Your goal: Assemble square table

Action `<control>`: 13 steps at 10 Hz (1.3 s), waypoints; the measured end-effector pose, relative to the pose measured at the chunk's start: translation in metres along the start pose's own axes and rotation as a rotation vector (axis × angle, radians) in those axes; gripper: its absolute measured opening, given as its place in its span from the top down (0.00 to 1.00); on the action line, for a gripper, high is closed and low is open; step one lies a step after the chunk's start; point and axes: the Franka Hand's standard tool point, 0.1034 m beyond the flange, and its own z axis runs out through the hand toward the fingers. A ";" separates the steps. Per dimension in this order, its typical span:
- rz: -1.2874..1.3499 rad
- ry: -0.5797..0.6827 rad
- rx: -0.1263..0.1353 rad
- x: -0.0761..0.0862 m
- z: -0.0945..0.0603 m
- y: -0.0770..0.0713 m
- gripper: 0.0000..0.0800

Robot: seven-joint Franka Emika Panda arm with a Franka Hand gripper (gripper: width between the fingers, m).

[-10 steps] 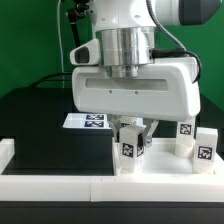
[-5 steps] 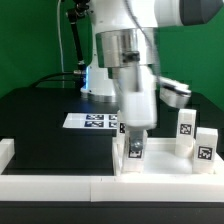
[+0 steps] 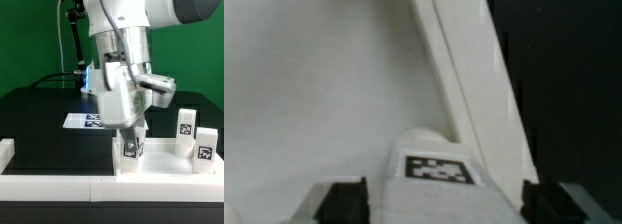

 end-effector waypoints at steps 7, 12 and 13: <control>-0.963 0.063 -0.058 -0.002 0.001 0.000 0.19; -0.939 0.079 -0.073 0.001 0.001 -0.001 0.56; -0.859 0.081 -0.074 0.003 0.002 0.000 0.64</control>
Offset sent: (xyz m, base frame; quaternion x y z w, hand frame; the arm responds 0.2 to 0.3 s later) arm 0.0000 0.0000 0.0000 0.0000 0.0000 -0.1938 0.9810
